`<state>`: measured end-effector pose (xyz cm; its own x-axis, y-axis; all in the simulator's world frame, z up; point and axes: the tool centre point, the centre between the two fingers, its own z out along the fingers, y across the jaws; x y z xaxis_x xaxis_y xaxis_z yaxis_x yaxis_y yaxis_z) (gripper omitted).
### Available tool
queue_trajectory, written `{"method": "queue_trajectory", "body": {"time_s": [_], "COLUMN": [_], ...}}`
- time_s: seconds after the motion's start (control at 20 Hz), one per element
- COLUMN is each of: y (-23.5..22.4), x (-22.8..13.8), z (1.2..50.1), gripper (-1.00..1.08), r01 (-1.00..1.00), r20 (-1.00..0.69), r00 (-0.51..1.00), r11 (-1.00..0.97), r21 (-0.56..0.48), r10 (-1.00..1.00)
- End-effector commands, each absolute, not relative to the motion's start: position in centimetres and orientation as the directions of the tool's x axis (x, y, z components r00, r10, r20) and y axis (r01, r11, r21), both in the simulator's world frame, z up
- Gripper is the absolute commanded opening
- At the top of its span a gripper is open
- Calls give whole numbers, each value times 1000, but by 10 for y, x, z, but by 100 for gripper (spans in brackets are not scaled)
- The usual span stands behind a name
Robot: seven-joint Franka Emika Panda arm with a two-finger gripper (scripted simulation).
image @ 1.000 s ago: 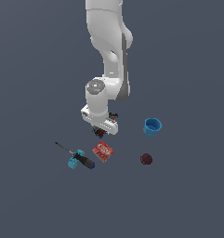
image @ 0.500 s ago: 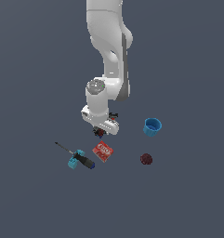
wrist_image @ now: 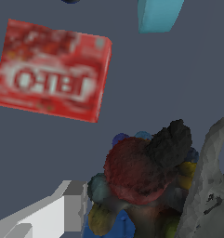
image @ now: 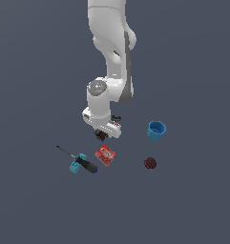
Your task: Pick up a designated object from a clutter of objects.
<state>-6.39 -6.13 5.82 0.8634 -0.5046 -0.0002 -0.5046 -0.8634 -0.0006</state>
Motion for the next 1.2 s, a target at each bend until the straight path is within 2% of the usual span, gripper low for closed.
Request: {"method": "queue_trajectory", "body": {"time_s": [0.0, 0.4, 1.15], "y": [-64, -81, -129], "x": [-60, -41, 17], "z": [67, 111, 239], "gripper": [-100, -100, -100], "r01": [-505, -505, -506], "r20": [2, 2, 1], "r00": [863, 863, 862], "r11": [-863, -863, -862], "r21": [-1, -1, 0], "r10": [-505, -505, -506]}}
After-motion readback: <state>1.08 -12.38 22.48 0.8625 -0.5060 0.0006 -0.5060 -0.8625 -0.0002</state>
